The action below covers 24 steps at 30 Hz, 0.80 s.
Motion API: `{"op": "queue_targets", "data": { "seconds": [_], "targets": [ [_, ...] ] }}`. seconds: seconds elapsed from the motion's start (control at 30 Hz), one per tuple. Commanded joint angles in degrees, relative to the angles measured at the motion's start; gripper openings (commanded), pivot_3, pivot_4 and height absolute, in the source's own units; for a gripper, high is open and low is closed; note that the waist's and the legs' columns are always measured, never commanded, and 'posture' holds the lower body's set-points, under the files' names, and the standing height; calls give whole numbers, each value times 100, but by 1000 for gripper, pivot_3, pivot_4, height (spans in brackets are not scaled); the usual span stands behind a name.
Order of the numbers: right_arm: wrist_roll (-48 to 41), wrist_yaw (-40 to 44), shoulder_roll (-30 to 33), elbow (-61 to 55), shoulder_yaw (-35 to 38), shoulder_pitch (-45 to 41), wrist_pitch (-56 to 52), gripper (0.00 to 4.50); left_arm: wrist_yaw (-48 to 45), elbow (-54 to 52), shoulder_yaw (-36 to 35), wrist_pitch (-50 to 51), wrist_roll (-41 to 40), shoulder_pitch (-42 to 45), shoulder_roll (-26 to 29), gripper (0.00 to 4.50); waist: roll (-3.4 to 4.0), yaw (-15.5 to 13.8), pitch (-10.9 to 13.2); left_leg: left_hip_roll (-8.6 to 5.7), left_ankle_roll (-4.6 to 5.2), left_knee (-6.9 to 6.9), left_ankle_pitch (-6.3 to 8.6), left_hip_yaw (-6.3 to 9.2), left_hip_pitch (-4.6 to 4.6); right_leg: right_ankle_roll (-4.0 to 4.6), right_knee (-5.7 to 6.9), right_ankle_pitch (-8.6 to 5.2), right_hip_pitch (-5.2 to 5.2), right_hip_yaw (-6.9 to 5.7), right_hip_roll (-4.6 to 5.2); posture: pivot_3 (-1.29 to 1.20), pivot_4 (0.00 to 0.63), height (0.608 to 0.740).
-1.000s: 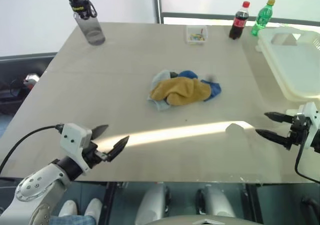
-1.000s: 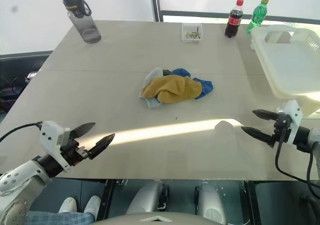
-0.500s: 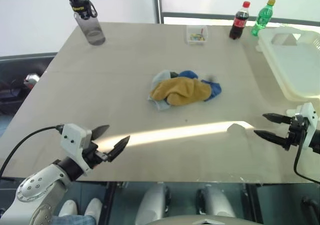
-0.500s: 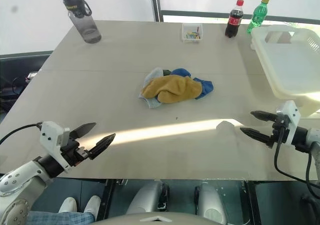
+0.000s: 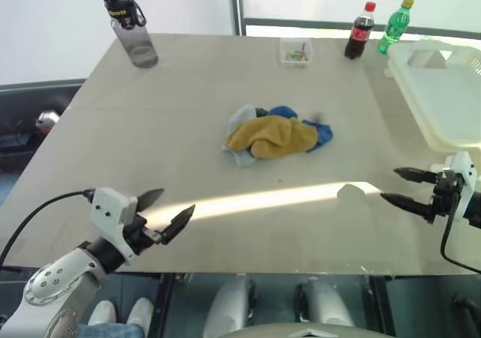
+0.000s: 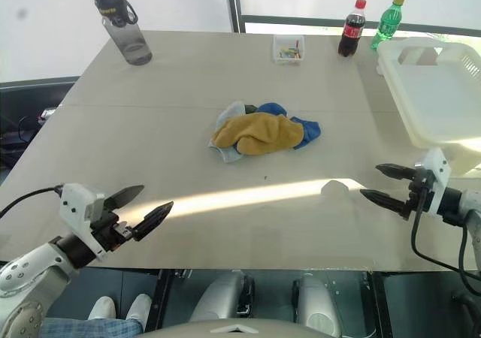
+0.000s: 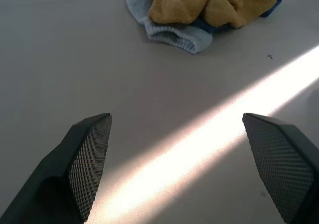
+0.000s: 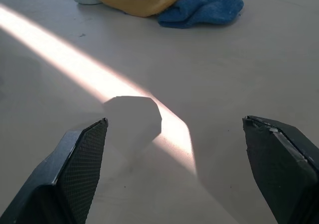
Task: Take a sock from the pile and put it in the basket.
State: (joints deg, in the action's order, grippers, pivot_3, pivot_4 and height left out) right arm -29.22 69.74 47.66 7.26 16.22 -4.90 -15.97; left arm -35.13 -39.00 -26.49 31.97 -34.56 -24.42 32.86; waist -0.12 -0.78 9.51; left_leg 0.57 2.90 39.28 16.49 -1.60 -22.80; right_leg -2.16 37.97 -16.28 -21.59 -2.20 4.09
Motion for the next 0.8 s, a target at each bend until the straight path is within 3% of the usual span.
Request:
{"op": "queue_targets", "data": {
  "seconds": [0.03,0.63,0.8],
  "targets": [
    [-14,45,49,-49,60,-57,52,4463,-42,-111,-122,-149,-90,-33,-3,4500,0,-1,0,0,0,0,0,0,0,0,0,0,0,0,0,0,150,740],
    [61,43,-7,149,-41,-284,158,4463,-283,72,-123,-432,-98,-48,-42,4500,0,4,0,0,0,0,0,0,0,0,0,0,0,0,0,0,150,740],
    [101,-162,-243,-3,-126,-402,186,4463,-687,68,-251,-606,-489,-50,-32,4500,0,5,0,0,0,0,0,0,0,0,0,0,-1,0,0,0,150,740]
  ]
}}
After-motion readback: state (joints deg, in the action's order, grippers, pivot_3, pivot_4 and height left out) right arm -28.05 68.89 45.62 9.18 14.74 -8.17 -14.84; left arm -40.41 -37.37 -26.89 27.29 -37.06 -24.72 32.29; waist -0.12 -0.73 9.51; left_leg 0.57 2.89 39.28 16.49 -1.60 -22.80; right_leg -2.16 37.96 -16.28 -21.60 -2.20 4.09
